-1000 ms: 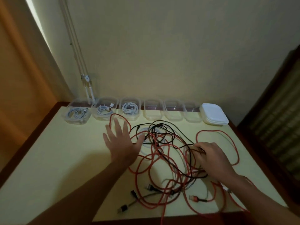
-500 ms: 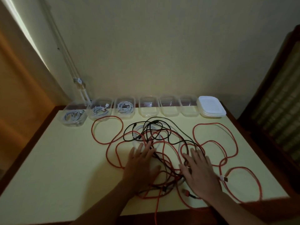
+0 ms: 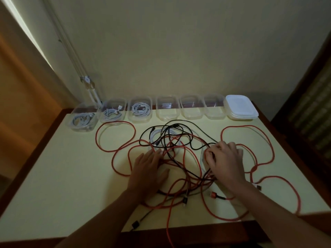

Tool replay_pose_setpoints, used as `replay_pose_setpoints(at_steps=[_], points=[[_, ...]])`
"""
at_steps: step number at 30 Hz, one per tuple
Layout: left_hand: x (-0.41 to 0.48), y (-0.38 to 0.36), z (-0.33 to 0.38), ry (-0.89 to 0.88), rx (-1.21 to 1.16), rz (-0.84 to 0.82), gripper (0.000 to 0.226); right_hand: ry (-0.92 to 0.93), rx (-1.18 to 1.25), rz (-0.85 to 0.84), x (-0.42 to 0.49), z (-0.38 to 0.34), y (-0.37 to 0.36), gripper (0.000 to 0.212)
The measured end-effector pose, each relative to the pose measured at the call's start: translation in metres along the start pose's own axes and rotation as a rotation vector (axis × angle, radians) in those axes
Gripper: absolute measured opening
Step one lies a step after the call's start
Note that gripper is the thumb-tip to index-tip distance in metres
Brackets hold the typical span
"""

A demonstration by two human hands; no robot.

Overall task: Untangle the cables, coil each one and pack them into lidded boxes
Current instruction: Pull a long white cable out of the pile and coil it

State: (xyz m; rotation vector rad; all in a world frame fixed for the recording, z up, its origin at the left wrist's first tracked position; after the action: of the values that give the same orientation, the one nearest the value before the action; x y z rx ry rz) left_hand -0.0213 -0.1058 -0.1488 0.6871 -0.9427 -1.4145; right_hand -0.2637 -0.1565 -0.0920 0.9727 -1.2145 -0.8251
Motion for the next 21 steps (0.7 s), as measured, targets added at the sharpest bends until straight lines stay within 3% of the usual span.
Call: replay_pose_setpoints(at_steps=[3, 7, 12, 18, 21], points=[[-0.002, 0.006, -0.002, 0.038, -0.053, 0.035, 0.081, 0.068, 0.005, -0.093, 0.014, -0.016, -0.006, 0.022], [0.001, 0.009, -0.006, 0.068, -0.071, 0.067, 0.078, 0.004, -0.151, -0.338, 0.015, -0.017, -0.024, 0.038], [0.007, 0.009, -0.012, 0.079, -0.057, 0.077, 0.076, -0.088, -0.083, -0.349, 0.016, -0.016, -0.018, 0.024], [0.013, 0.009, -0.017, 0.099, -0.047, 0.106, 0.071, 0.065, -0.256, -0.39, 0.025, -0.035, -0.002, 0.027], [0.017, 0.016, -0.016, 0.097, -0.019, 0.164, 0.069, -0.03, -0.1, -0.298, 0.041, -0.024, 0.019, 0.021]])
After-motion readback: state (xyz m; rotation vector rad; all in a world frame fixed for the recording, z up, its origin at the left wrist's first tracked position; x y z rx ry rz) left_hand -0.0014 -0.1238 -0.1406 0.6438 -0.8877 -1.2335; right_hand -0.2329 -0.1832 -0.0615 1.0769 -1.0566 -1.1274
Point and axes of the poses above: each hand's wrist, its own x-axis towards the middle knuckle, its own y-axis out of the back of the hand, z = x × y, the point moved 10 cm from there along x, towards the middle knuckle, and after that the axes turned 13 degrees about -x, right-handed, at the moved point
